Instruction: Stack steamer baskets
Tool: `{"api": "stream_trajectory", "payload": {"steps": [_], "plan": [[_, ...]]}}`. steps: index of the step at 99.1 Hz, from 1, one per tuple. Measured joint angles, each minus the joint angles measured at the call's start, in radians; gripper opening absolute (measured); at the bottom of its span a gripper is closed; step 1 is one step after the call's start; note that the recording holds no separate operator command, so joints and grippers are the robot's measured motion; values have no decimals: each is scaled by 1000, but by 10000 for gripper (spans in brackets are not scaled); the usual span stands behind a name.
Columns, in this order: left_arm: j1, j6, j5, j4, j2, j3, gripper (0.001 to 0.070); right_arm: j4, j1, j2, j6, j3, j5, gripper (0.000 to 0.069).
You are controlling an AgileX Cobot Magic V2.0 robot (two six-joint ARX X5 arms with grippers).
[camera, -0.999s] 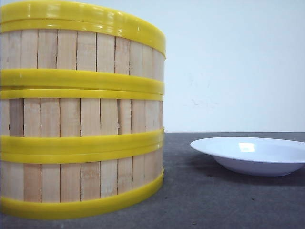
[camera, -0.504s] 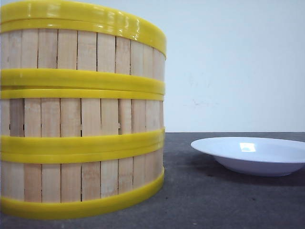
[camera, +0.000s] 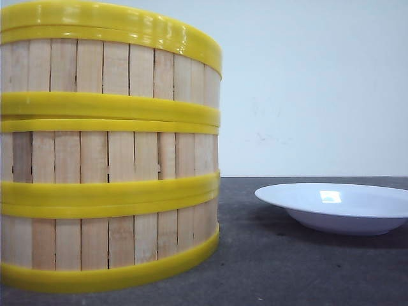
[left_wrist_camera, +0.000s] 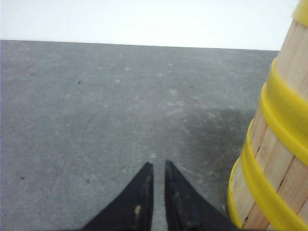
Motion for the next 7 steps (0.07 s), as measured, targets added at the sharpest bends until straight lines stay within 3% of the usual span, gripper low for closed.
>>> {"api": "stream_trajectory", "payload": {"steps": [7], "plan": [[0, 0, 0, 0, 0, 0, 15, 0, 0, 0, 0, 0, 0, 16]]}}
